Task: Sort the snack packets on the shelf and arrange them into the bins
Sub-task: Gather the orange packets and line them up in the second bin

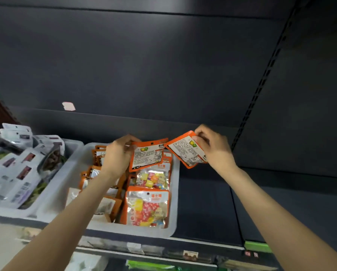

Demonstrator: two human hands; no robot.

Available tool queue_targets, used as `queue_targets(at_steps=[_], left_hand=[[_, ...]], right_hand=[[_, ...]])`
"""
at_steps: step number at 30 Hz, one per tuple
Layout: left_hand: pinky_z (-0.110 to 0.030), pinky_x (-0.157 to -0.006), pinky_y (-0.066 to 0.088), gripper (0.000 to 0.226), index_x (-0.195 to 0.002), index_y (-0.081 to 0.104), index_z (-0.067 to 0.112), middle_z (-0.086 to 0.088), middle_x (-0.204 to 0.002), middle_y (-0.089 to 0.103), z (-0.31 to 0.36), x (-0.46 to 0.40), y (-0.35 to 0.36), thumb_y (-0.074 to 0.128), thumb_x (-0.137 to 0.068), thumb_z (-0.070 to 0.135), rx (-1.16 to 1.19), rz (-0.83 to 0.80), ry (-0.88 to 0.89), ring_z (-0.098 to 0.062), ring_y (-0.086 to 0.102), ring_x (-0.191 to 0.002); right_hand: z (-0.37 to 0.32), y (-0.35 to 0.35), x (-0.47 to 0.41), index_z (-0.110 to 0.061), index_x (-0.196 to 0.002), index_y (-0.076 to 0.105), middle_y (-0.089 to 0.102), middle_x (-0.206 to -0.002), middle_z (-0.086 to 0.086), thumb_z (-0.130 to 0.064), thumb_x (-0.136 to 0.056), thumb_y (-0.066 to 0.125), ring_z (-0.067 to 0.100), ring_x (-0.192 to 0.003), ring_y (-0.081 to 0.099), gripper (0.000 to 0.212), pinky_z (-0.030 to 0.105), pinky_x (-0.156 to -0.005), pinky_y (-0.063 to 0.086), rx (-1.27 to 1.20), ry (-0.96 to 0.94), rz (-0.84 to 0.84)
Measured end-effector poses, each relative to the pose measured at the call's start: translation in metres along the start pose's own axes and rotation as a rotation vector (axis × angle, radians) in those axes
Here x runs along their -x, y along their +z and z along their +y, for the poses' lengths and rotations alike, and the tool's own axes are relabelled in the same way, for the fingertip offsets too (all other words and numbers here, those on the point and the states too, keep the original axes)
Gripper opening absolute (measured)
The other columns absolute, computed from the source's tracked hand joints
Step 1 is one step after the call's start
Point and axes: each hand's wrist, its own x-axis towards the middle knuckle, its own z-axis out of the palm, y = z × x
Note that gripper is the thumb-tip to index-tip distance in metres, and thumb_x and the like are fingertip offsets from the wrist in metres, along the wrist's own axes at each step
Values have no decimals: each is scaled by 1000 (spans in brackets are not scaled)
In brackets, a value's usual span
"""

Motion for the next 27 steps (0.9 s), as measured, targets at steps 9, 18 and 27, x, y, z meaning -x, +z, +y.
queue_targets(at_steps=[9, 18, 27], left_hand=[[-39, -77, 57, 24, -82, 58, 25, -7, -102, 67, -84, -54, 5, 61, -88, 2, 101, -324, -97, -25, 64, -94], [-17, -63, 47, 4, -93, 59, 18, -5, -108, 66, -109, -65, 16, 60, -91, 14, 50, -420, -82, -20, 62, -87], [-27, -92, 47, 27, -121, 58, 21, -4, -125, 61, -105, -52, 20, 49, -97, 11, -22, -709, 65, -19, 59, -111]], right_hand=[[-51, 92, -18, -24, -90, 50, 66, -98, -5, -25, -96, 50, 13, -92, 63, 6, 39, -75, 54, 85, 153, -200], [-34, 153, -11, -35, -146, 27, 22, -152, -1, -16, -94, 50, 25, -138, 25, 59, 39, -106, 38, 497, 191, -501], [-36, 157, -8, -28, -147, 24, 26, -153, -3, -23, -95, 51, 17, -140, 25, 59, 32, -106, 37, 492, 61, -389]])
